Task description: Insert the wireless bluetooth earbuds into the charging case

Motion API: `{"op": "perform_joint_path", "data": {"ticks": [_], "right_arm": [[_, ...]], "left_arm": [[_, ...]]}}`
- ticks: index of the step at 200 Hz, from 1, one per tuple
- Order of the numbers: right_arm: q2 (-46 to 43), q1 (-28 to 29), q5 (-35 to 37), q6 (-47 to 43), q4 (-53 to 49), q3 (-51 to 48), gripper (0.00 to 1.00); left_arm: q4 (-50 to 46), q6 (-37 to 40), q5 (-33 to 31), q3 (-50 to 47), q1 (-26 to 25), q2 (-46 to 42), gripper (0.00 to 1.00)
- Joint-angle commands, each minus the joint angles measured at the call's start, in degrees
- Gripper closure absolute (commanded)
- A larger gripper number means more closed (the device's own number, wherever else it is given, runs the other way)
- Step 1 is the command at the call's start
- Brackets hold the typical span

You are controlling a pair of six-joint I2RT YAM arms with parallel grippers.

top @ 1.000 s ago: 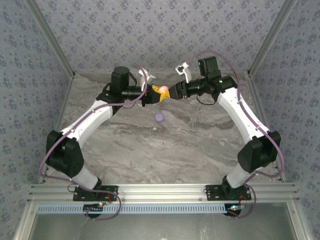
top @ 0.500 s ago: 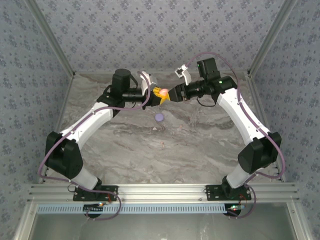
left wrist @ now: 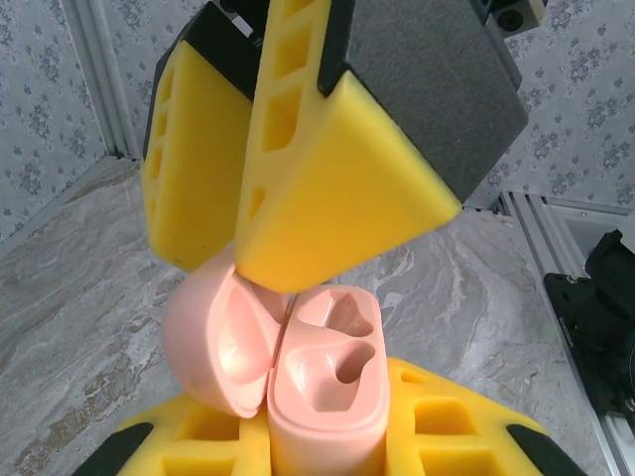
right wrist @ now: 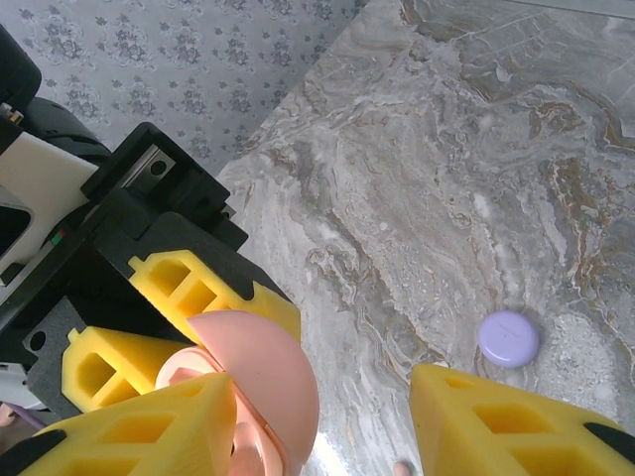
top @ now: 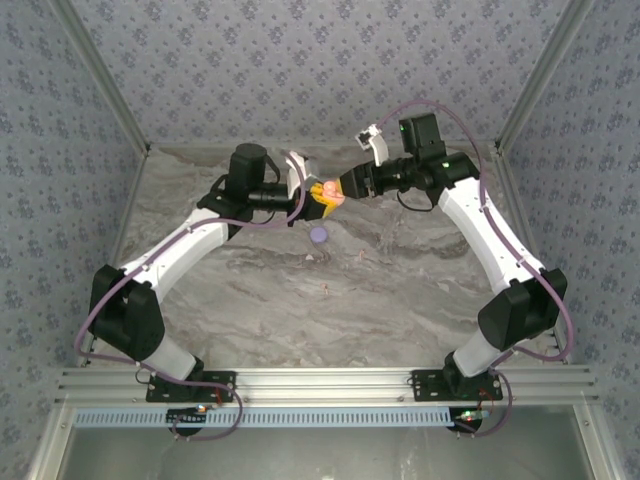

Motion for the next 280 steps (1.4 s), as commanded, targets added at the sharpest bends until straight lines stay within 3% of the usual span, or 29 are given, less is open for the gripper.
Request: {"op": "perform_joint_path", "data": {"ticks": [1,54,100,149,206,280], "right_arm": [[-2.6,-0.4,2.0,1.0,1.9,-0.5,0.47],[-6.6,-2.2,7.0,2.7,2.5,-5.3,0.46],[-8.4,-6.5,12.3,5.8,0.2,-12.0,0.45],[-8.2,-7.0,15.9,8.0,-0.5,-22.6,0.46],[-2.6,-6.7,16.1,10.1,2.5,-29.4,0.51],[7.4,-4.2,18.2,11.3,4.2,-27.0,0.59]], "left_arm": [[1.4,-0.7,1.5,-0.5,-0.6,-2.0,0.92],[11.2,-8.4,-0.7,-5.6,0.3,-1.4,0.92],[14.5,-10.7,-2.2,-9.7,0.6,-2.8,0.93],[16.4,-13.4,-5.1,-14.1,0.6,-6.1,0.93],[18.5,-15.3,-6.7,-17.2,0.4,-8.6,0.93],[17.4,-15.0,-7.6,-17.9,-0.1,-9.6,0.94]]}}
